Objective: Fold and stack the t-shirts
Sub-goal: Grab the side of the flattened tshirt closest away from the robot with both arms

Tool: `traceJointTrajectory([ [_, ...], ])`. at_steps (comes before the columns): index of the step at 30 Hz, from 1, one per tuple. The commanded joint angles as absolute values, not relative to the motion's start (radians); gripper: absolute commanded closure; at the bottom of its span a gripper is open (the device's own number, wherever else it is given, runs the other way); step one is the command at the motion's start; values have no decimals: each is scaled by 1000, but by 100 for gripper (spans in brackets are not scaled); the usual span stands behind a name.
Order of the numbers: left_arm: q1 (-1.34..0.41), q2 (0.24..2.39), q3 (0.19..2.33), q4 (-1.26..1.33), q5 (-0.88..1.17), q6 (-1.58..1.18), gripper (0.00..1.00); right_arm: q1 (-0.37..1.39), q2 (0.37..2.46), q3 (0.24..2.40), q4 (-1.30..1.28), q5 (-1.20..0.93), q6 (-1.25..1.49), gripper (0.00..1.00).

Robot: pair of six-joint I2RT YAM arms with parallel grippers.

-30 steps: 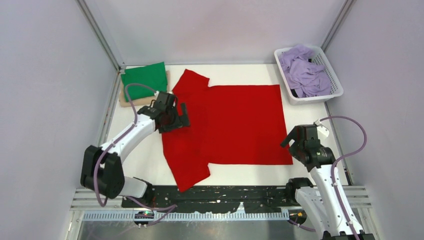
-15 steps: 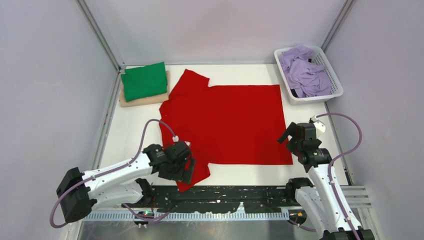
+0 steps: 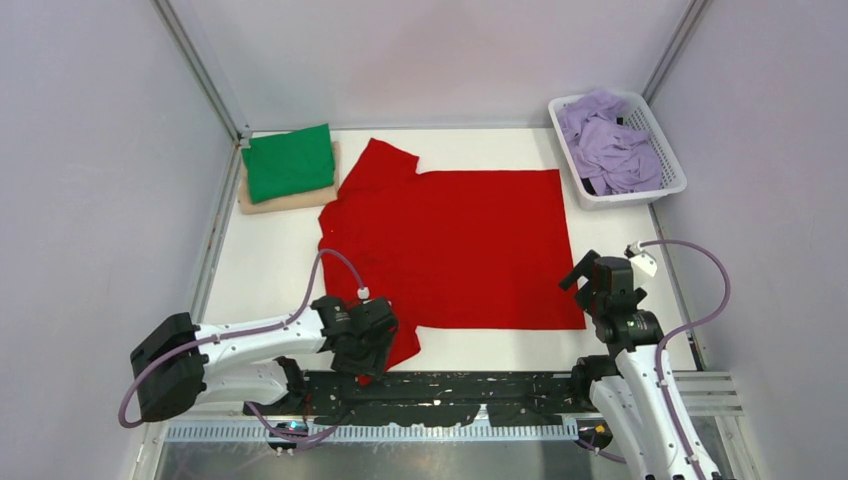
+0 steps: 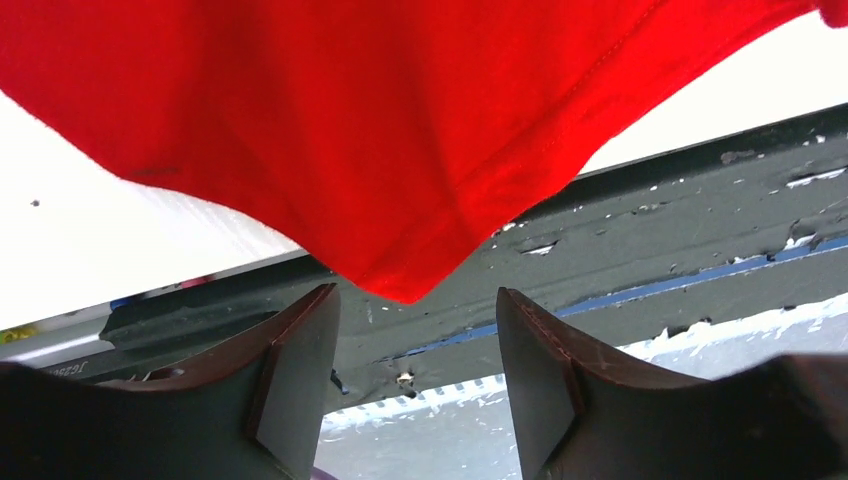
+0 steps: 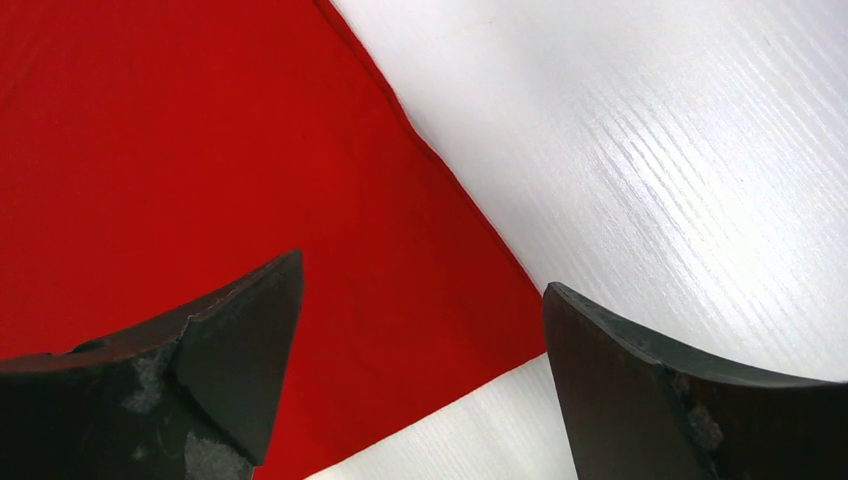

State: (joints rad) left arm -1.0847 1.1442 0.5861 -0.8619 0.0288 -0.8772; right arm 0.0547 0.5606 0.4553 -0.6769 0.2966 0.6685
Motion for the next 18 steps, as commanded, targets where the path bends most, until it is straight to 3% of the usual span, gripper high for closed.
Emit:
traceJointTrajectory([
  [1, -1089, 1176, 582, -797, 9, -907, 39, 49, 548, 450, -644, 310, 704, 4],
  [8, -1088, 1242, 571, -807, -44, -907, 54, 48, 492, 451, -699, 329, 783, 4],
  [11, -1087, 1267, 580, -806, -49, -900, 74, 46, 459, 458, -779, 382, 841, 3],
  [13, -1086, 1276, 588, -807, -52, -901, 97, 45, 437, 449, -800, 389, 891, 2],
  [18, -1087, 1229, 607, -848, -79, -903, 100, 44, 442, 414, -826, 341, 954, 0],
])
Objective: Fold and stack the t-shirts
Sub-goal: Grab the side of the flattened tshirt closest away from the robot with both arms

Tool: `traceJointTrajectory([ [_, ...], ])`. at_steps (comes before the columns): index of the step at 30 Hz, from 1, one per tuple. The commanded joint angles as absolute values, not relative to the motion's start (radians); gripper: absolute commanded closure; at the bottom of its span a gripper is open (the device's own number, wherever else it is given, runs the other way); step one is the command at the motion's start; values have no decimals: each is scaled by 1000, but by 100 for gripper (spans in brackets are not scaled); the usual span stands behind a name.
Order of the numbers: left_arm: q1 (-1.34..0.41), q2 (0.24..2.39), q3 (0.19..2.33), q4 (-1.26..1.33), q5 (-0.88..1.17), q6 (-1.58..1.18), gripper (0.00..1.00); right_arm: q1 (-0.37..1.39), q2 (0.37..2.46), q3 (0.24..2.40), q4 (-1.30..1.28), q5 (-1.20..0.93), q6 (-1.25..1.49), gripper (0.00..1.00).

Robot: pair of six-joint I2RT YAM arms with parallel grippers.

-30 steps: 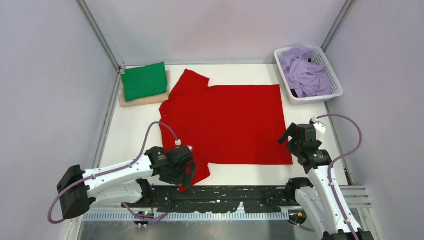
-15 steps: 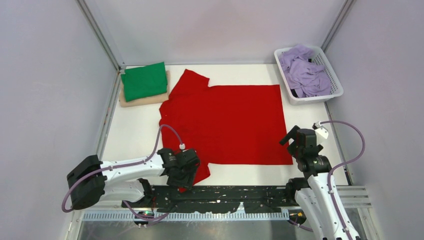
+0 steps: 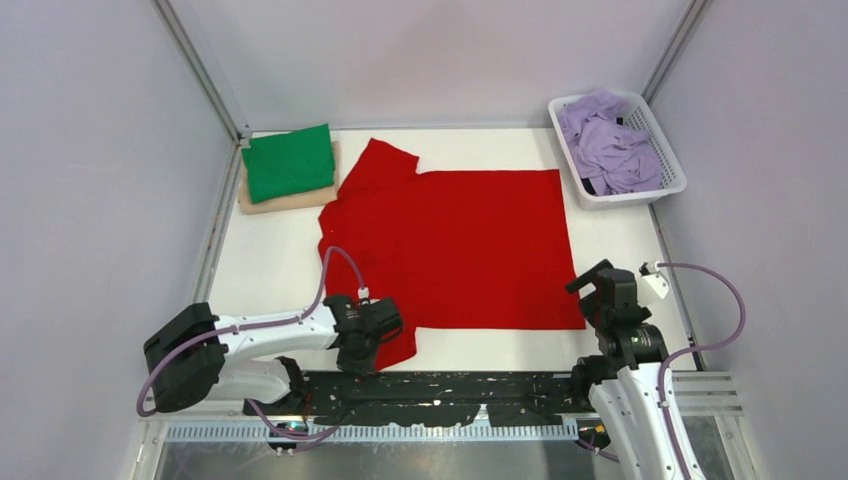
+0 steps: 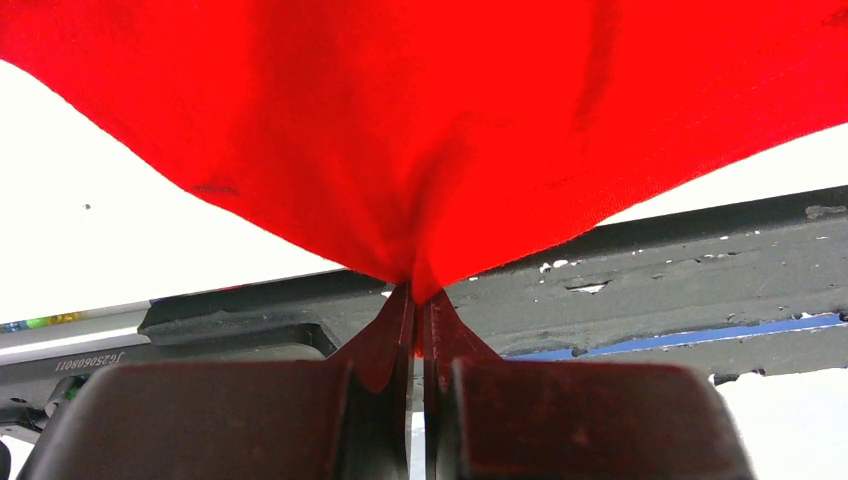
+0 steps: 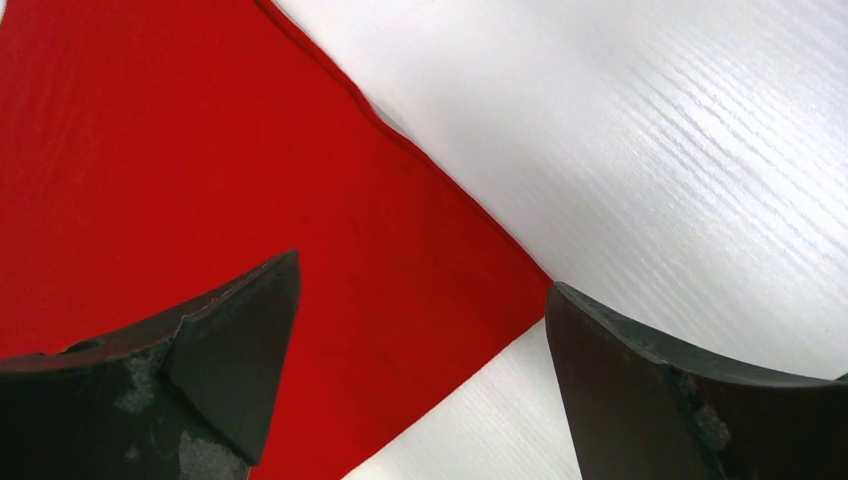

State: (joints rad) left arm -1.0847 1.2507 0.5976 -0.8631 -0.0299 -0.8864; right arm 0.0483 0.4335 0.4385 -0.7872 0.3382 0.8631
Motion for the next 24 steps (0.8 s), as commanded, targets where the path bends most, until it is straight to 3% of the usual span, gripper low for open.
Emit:
traceJointTrajectory([
  [1, -1087, 1212, 606, -855, -79, -905, 100, 44, 460, 411, -833, 335, 960, 2],
  [6, -1087, 1149, 590, -862, -49, -919, 100, 44, 501, 404, -860, 293, 951, 20],
  [16, -1087, 1152, 595, -880, -17, -919, 100, 44, 537, 285, -732, 252, 991, 28],
  [24, -1082, 1143, 620, -891, -43, -917, 100, 44, 635, 282, -628, 254, 963, 53],
])
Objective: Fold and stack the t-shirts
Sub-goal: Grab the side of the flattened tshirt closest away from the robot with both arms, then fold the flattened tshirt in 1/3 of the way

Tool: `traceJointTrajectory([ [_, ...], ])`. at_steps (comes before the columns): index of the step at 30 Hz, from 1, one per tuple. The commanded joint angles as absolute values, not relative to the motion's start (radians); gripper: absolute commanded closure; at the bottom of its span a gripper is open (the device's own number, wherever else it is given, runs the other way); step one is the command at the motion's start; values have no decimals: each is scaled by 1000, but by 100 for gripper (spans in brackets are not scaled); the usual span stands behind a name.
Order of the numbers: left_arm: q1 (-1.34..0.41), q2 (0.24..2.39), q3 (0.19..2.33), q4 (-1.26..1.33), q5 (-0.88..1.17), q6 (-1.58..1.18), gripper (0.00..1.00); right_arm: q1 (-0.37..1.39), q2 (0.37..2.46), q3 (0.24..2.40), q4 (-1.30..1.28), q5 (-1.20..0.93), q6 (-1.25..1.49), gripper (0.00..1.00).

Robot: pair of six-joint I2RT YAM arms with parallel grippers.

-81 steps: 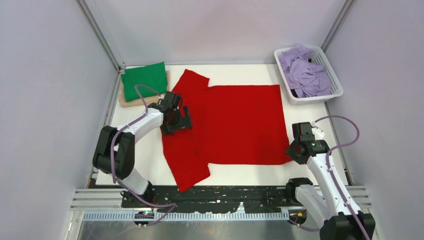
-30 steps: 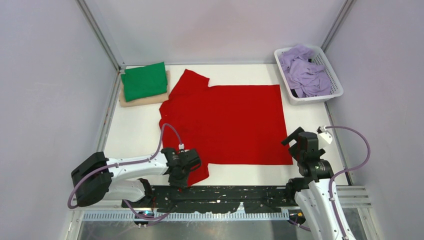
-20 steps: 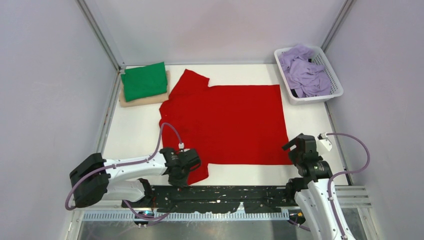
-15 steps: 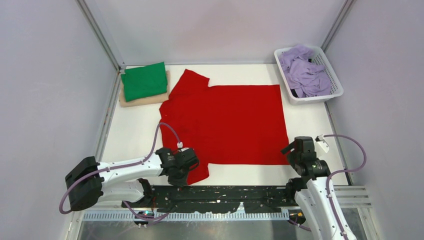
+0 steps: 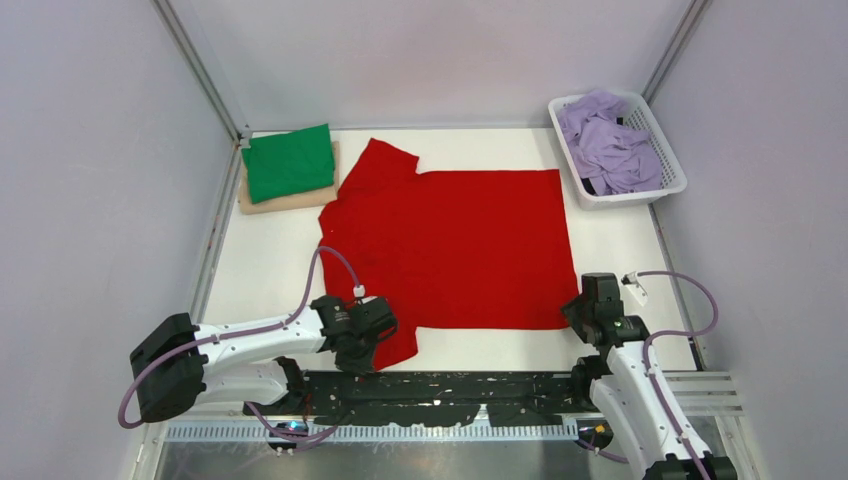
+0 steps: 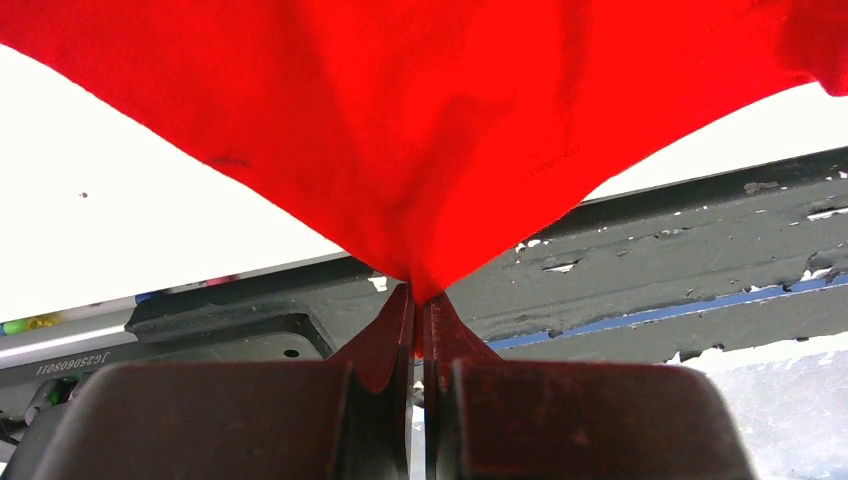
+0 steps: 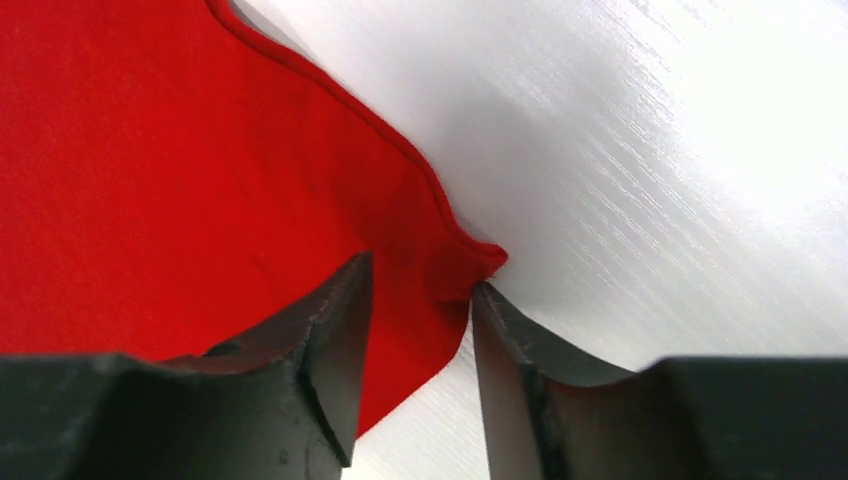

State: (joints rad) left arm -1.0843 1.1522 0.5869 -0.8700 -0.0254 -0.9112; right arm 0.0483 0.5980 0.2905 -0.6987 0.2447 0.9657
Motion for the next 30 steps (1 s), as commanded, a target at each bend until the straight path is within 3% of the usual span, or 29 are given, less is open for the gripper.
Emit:
traceJointTrajectory([
  [1, -1078, 1144, 626, -897, -48, -914, 100, 44, 646, 282, -615, 251, 959, 60],
  [9, -1039, 1123, 686, -914, -57, -869, 100, 44, 668, 304, -592, 230, 904, 93],
  [17, -880, 1098, 764, -845, 33, -742, 100, 44, 685, 400, -591, 193, 831, 95],
  [30, -624, 1272, 1039, -858, 71, -576, 100, 44, 894, 588, -513, 139, 758, 95],
])
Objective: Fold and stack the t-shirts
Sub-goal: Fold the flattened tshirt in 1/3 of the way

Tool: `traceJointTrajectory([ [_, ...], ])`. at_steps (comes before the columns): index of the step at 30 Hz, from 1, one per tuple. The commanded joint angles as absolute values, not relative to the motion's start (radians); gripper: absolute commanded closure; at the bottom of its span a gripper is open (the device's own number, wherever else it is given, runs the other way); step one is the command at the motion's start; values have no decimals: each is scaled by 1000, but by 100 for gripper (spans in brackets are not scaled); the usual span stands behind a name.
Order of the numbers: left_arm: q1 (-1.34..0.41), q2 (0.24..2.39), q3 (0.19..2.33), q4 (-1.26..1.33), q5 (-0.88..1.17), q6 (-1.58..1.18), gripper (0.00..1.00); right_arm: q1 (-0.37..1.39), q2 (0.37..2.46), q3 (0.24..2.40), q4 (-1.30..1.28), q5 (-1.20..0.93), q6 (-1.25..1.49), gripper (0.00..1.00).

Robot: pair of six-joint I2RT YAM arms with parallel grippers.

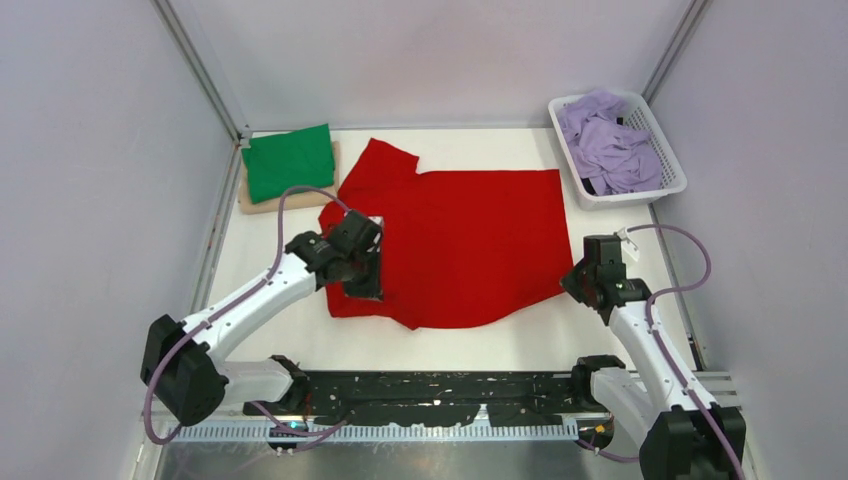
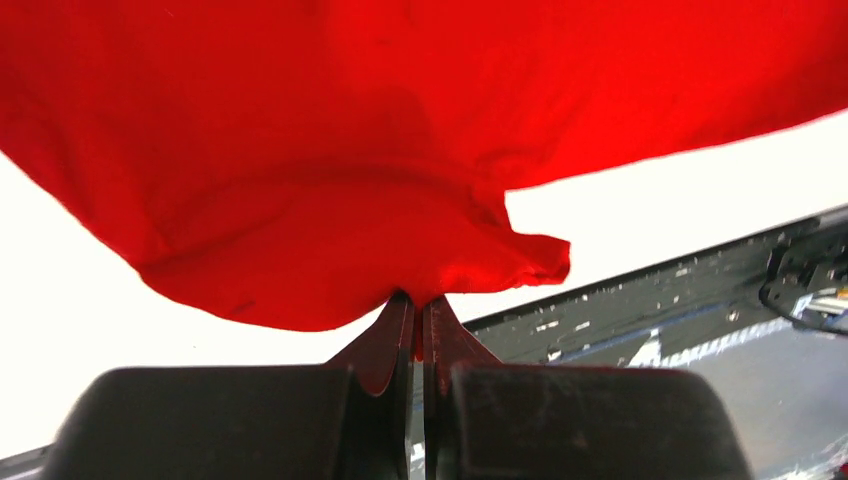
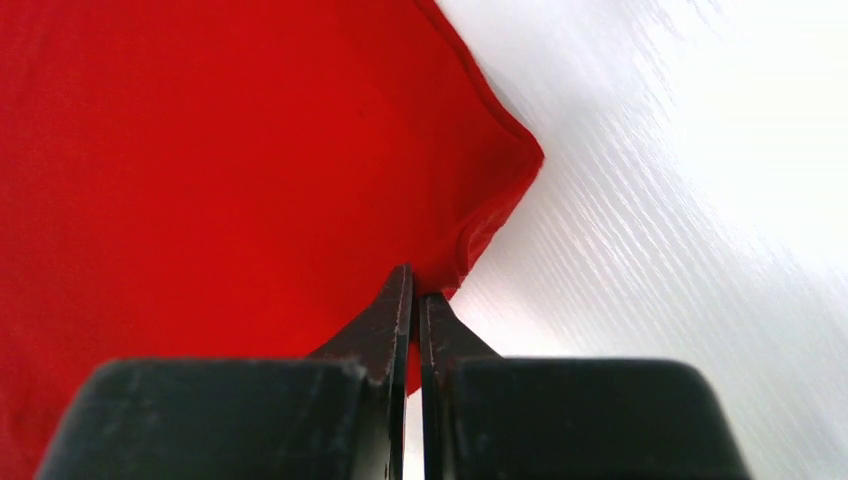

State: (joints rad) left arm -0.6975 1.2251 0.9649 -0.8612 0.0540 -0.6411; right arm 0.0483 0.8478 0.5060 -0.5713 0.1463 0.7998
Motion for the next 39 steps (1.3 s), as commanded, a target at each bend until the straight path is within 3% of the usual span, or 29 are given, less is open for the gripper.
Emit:
traceJointTrajectory([
  [1, -607, 1286, 1065, -858, 68, -568, 100, 43, 905, 607, -505, 139, 756, 95],
  [19, -423, 1450, 1289, -795, -10, -402, 100, 16, 1154, 817, -491, 163, 709, 95],
  [35, -347, 1783, 1617, -851, -94, -201, 100, -25, 1323, 879, -412, 181, 704, 94],
  [37, -331, 1856, 1676, -867, -95, -196, 97, -36, 1358, 896, -394, 193, 711, 89],
  [38, -324, 1886, 1706, -873, -94, -196, 92, -44, 1370, 904, -389, 196, 714, 86],
  [39, -316, 1920, 1741, -879, -86, -198, 79, -50, 1395, 916, -376, 197, 724, 80],
])
